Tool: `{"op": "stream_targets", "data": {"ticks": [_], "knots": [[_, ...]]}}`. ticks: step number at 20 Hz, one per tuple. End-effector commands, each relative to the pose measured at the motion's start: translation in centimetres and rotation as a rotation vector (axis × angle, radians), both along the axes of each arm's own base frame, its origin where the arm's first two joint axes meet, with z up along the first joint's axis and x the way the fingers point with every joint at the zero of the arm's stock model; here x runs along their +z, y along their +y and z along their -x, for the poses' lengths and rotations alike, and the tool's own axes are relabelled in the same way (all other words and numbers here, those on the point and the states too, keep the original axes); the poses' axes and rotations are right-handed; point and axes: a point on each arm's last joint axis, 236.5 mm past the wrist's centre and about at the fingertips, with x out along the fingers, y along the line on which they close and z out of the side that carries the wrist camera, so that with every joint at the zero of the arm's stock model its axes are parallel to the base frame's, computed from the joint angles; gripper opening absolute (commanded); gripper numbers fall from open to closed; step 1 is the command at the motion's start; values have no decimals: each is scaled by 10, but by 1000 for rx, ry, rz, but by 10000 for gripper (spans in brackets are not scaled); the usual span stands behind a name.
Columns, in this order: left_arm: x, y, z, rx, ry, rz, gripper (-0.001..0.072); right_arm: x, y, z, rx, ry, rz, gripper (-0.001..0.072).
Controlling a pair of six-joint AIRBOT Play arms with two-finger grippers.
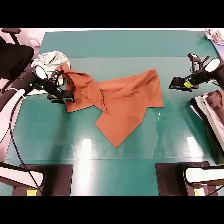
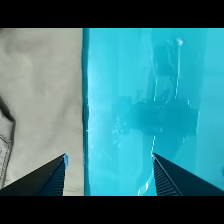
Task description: Fold the shirts.
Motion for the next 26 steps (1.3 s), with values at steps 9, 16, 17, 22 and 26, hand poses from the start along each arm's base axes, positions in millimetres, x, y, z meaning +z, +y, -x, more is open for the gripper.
{"op": "stream_targets", "data": {"ticks": [9, 16, 17, 22, 26], "knots": [[-14, -38, 18, 15, 63, 174, 380, 0, -2, 3, 3, 5, 0, 604], [20, -41, 4, 12, -27, 192, 31, 4, -6, -13, -16, -62, 15, 603], [32, -37, 2, 13, -57, 176, 30, 6, -8, -18, -23, -87, 21, 604], [75, -27, 10, -4, -132, 133, 30, -17, -8, -35, -9, -108, 16, 603], [82, -28, 13, 19, -128, 142, 30, -44, 27, -47, 69, -119, -126, 603]]}}
